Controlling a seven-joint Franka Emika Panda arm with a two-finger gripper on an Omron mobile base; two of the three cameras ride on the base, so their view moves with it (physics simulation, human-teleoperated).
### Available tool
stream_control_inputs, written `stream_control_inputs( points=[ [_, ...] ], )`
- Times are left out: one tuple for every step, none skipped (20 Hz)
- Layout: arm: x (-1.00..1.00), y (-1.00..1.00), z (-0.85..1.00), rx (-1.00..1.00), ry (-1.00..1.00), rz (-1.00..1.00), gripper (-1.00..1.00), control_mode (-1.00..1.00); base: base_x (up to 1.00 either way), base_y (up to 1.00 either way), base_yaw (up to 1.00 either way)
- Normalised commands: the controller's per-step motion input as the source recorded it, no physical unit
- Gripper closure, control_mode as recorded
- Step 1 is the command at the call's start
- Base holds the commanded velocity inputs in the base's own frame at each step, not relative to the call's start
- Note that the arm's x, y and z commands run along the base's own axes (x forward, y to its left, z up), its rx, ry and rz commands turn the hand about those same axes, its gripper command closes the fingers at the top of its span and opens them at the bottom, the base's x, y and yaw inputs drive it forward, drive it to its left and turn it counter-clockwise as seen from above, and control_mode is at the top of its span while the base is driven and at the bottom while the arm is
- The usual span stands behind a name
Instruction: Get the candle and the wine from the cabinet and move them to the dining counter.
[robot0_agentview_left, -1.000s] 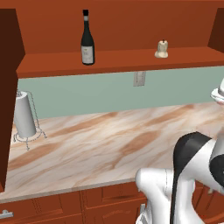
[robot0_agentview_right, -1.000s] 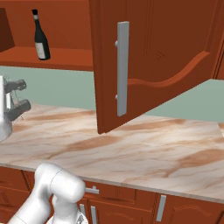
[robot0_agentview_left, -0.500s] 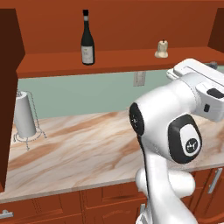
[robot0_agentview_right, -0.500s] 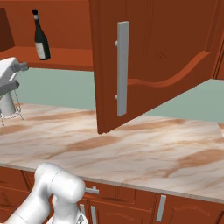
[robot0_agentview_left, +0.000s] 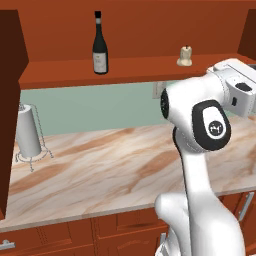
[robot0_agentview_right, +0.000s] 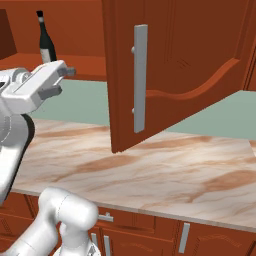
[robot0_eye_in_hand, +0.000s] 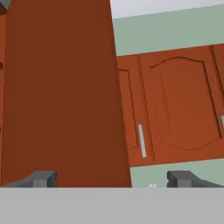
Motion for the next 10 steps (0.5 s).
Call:
stream_control_inputs(
  points=[
    [0.0, -0.76, 0.0, 0.11, 0.02, -0.24, -1.0, -1.0, 0.0, 0.0, 0.0],
    [0.0, -0.66, -0.02, 0.08, 0.0, -0.25, -1.0, -1.0, 0.0, 0.0, 0.0],
    [0.0, -0.66, -0.04, 0.07, 0.0, -0.22, -1.0, -1.0, 0.0, 0.0, 0.0],
    [0.0, -0.55, -0.11, 0.03, 0.0, -0.19, -1.0, -1.0, 0.0, 0.0, 0.0],
    [0.0, -0.49, -0.08, 0.02, 0.0, -0.17, -1.0, -1.0, 0.0, 0.0, 0.0],
    [0.0, -0.4, -0.11, 0.01, 0.0, -0.15, -1.0, -1.0, 0.0, 0.0, 0.0],
    [0.0, -0.35, -0.08, 0.0, 0.0, -0.13, -1.0, -1.0, 0.0, 0.0, 0.0],
    [0.01, -0.29, -0.05, 0.0, 0.0, -0.11, -1.0, -1.0, 0.0, 0.0, 0.0],
    [0.05, -0.21, -0.04, 0.0, 0.0, -0.1, -1.0, -1.0, 0.0, 0.0, 0.0],
    [0.04, -0.23, -0.04, 0.0, 0.0, -0.09, -1.0, -1.0, 0.0, 0.0, 0.0]
  ],
)
